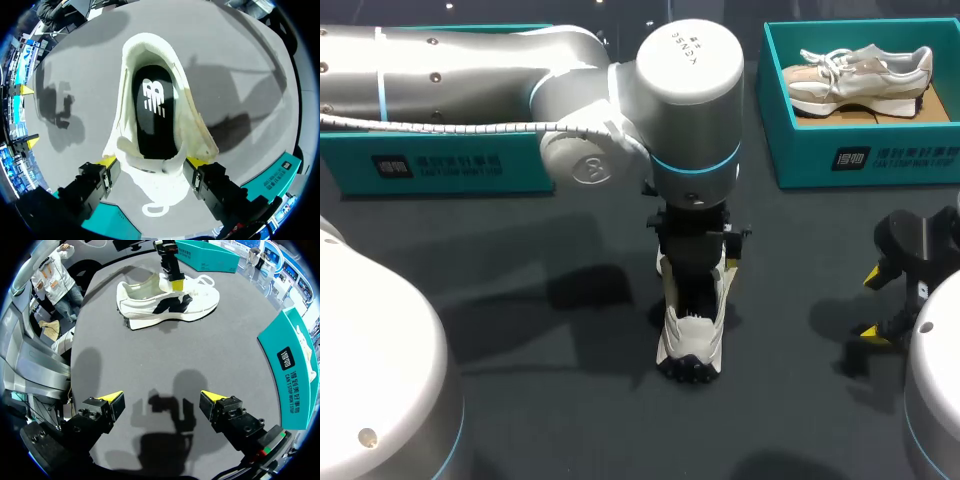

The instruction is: Take the shoe out of the shoebox, open the shoe tongue, remove and reinsert the insole, then place the shoe into the shoebox

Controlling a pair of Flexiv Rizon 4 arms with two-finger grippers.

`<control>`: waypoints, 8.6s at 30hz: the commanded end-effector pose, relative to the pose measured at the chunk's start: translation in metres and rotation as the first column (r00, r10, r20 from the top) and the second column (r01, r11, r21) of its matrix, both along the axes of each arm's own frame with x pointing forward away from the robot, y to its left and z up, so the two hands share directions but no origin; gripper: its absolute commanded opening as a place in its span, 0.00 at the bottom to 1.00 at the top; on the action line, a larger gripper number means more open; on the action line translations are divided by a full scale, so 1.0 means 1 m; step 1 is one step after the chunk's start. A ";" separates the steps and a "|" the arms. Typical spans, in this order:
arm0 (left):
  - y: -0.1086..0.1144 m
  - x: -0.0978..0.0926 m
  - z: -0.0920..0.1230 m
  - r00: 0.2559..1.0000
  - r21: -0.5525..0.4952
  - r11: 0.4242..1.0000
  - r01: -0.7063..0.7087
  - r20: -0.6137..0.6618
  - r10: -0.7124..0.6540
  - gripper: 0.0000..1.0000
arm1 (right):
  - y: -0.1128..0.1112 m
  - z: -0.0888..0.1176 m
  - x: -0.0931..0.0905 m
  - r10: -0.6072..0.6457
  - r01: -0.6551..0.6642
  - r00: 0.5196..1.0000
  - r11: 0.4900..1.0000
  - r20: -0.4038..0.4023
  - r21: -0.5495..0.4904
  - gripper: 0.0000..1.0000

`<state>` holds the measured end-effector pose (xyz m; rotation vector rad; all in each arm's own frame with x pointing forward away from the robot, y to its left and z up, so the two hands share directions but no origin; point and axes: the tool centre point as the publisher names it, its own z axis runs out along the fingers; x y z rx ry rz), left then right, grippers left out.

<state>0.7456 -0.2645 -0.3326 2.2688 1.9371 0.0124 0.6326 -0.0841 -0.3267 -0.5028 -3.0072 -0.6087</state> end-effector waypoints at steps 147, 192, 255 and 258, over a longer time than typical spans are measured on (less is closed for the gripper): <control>0.030 -0.140 0.019 0.105 0.114 0.139 -0.984 -0.259 0.960 1.00 | 0.000 0.001 -0.002 -0.001 0.001 1.000 1.000 0.002 -0.001 1.00; 0.028 -0.142 -0.054 -0.011 0.128 0.009 -0.992 -0.156 0.988 0.56 | 0.000 0.001 -0.002 -0.001 0.001 1.000 1.000 0.002 -0.001 1.00; 0.106 -0.068 0.137 -0.083 0.164 -0.062 -0.984 -0.125 0.989 0.00 | 0.000 0.001 -0.002 -0.001 0.001 1.000 1.000 0.002 -0.001 1.00; 0.106 -0.068 0.137 -0.083 0.164 -0.062 -0.984 -0.125 0.989 0.00 | 0.000 0.001 -0.002 -0.001 0.001 1.000 1.000 0.002 -0.001 1.00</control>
